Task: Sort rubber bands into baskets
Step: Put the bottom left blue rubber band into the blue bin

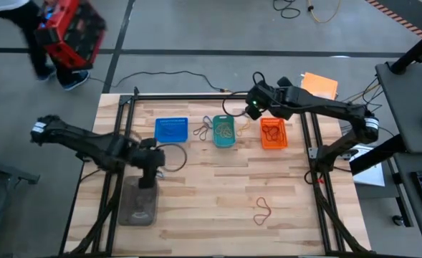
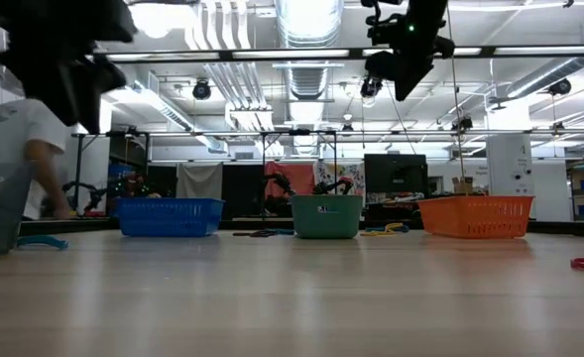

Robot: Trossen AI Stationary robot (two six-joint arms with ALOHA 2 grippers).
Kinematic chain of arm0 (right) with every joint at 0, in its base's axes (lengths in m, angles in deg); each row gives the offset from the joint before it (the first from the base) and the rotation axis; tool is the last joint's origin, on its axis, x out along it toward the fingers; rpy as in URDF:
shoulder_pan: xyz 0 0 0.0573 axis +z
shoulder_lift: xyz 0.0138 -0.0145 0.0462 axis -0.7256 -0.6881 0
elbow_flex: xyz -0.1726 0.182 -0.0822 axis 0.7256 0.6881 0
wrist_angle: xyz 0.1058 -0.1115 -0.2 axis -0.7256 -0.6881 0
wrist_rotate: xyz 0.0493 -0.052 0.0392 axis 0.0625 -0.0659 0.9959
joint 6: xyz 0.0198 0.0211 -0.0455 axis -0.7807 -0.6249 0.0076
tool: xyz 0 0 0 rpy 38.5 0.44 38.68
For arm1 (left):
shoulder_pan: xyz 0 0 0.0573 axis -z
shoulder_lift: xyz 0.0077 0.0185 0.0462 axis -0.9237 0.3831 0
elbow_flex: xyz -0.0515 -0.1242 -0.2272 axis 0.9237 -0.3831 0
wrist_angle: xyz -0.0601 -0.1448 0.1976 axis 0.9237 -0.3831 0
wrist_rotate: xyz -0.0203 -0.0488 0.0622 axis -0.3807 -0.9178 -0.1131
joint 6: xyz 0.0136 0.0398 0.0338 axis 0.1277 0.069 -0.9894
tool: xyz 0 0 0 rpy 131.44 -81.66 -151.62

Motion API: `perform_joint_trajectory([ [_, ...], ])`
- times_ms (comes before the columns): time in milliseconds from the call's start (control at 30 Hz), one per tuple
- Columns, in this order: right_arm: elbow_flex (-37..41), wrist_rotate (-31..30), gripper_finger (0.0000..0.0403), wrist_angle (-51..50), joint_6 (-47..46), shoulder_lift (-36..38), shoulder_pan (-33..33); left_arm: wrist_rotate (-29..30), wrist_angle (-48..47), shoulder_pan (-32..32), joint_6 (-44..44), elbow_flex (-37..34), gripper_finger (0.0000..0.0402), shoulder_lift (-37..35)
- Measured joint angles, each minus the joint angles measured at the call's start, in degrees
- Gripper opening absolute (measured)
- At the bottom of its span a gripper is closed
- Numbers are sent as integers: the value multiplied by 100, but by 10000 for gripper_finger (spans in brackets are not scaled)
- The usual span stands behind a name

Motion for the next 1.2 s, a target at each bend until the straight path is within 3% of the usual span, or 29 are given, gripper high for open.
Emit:
perform_joint_trajectory([
  [167, 0, -4, 9, -15, -1, 57, 125, -657, 273, -990, -1008, -29, 157, 540],
  [300, 4, -5, 9, -40, -5, 57, 141, -693, 78, -1190, -1454, -37, 156, 1115],
  [600, 60, -17, 9, -42, 54, 57, 141, -682, 108, -1188, -1174, -37, 155, 2064],
  [967, 196, -17, 9, -37, 92, 57, 141, -665, 414, -1188, -563, 15, 155, 2459],
  [1200, 466, -17, 9, -10, 54, 57, 141, -667, 388, -1186, -646, 15, 155, 2675],
])
